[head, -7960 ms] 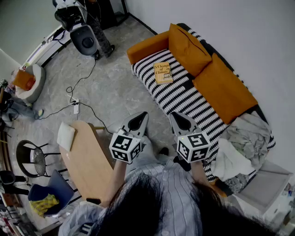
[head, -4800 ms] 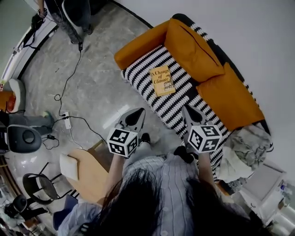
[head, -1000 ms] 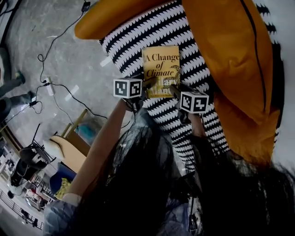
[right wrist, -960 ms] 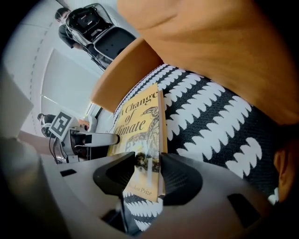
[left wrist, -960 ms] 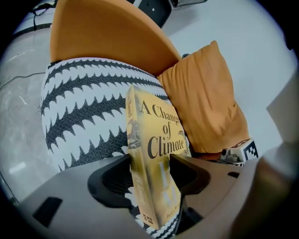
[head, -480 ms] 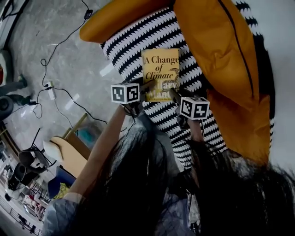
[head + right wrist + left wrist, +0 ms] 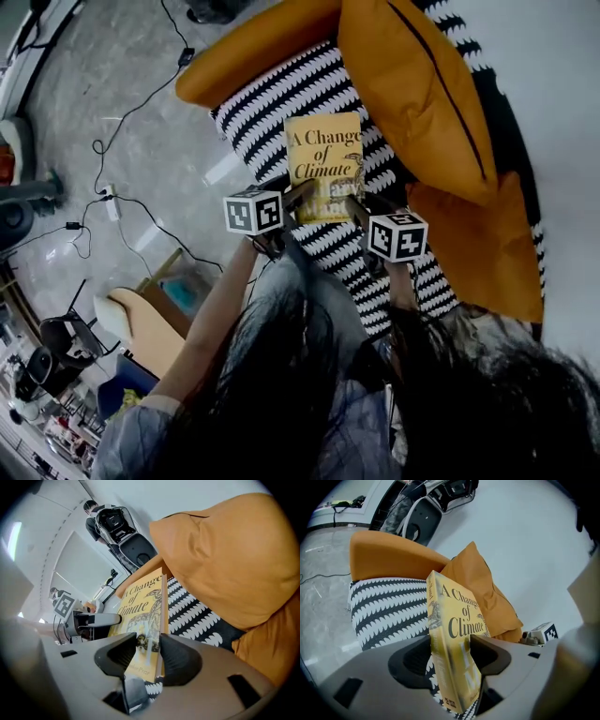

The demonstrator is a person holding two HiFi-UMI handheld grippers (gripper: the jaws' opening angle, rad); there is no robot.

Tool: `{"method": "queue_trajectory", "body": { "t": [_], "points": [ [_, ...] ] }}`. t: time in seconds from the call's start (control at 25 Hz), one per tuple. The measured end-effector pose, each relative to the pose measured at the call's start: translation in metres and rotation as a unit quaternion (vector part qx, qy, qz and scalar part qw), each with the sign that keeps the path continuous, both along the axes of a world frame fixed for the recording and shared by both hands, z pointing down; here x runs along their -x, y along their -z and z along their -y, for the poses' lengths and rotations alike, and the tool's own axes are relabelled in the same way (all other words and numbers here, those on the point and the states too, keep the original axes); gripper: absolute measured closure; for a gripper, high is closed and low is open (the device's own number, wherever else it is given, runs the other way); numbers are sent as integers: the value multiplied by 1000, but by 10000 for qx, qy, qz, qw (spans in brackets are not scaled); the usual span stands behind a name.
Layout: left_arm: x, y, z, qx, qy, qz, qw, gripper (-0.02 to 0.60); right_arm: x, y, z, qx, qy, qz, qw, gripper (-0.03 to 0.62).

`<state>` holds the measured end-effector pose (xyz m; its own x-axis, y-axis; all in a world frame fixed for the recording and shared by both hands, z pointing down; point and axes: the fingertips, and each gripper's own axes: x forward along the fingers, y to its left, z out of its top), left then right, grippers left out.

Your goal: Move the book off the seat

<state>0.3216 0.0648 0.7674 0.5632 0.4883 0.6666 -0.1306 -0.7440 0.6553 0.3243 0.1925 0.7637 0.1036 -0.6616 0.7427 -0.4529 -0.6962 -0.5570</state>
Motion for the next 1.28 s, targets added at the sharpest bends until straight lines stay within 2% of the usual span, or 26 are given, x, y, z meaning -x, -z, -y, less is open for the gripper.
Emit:
{"method": "queue_trajectory", "body": {
  "t": [0.08,0.24,0.44,0.64,0.92,1.28],
  "points": [
    [0,15,0,-88,-112,-100,9998,308,2,13,-1,10,18,-74,10000,425],
    [4,53,-5,-25,-188,-216,9996,308,7,51,-2,31,-7,-216,9998,427],
    [16,84,-14,-168,-24,-453,9988,308,18,80,-17,-147,-122,-409,9990,428],
    [12,137,-12,-141,143,-719,9972,308,11,133,-16,-284,-131,-669,9973,430],
    [26,189,-10,-207,288,-924,9951,308,23,182,-13,-402,45,-839,9956,431],
    [51,232,-14,-319,486,-1107,9922,308,40,224,-17,-512,362,-1043,9926,433]
  ]
}}
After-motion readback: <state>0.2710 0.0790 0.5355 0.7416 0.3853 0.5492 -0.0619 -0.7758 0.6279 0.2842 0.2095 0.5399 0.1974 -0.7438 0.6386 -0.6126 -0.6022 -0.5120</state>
